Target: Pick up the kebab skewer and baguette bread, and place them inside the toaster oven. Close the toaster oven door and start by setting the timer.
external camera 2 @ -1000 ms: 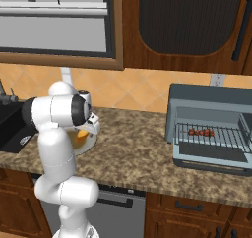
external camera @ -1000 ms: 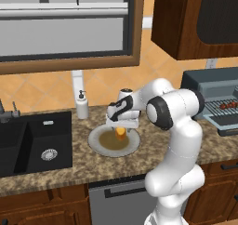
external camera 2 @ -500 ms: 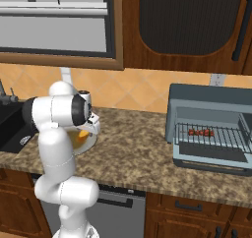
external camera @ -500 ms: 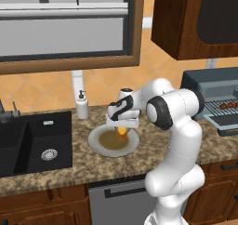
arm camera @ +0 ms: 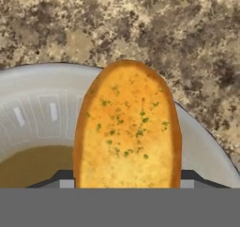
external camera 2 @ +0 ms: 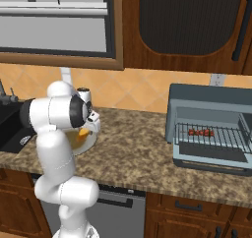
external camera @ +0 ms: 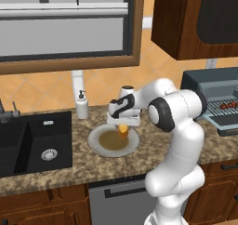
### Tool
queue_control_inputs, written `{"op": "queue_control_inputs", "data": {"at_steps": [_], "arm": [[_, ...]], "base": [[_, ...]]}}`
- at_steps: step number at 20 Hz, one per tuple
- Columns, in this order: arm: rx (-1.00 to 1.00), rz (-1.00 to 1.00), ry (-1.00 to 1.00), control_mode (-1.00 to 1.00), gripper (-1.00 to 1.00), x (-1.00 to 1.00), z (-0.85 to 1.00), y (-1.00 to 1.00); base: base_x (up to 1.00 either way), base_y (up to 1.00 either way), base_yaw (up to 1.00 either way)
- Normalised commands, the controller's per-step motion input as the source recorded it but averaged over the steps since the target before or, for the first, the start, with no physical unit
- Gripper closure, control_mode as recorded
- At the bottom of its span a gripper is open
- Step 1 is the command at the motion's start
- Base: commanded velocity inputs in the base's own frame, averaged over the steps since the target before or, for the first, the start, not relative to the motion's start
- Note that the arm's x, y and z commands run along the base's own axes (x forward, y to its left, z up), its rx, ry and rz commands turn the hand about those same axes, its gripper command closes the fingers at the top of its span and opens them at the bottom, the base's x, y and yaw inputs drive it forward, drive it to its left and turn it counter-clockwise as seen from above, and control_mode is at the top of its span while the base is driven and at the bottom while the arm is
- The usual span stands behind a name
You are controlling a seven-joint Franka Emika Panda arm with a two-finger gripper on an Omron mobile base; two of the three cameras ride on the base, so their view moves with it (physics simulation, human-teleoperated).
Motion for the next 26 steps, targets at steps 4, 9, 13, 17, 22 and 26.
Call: {"op": "queue_control_inputs", "data": {"at_steps": [4,9,13,17,22,26], "arm": [[0.00,-0.01,0.00,-1.00,1.00,-0.28,0.54,-0.31],[0.00,-0.06,0.00,-1.00,1.00,-0.41,0.40,-0.67],[0.00,-0.07,0.00,-1.00,1.00,-0.37,0.24,-0.79],[0.00,-0.08,0.00,-1.00,1.00,-0.38,0.19,-0.83],[0.00,-0.09,0.00,-1.00,1.00,-0.35,0.17,-0.77],[0.00,-0.13,0.01,-1.00,1.00,-0.24,0.29,-0.72]], "base": [[0.00,0.00,0.00],[0.00,0.00,0.00],[0.00,0.00,0.00],[0.00,0.00,0.00],[0.00,0.00,0.00],[0.00,0.00,0.00]]}}
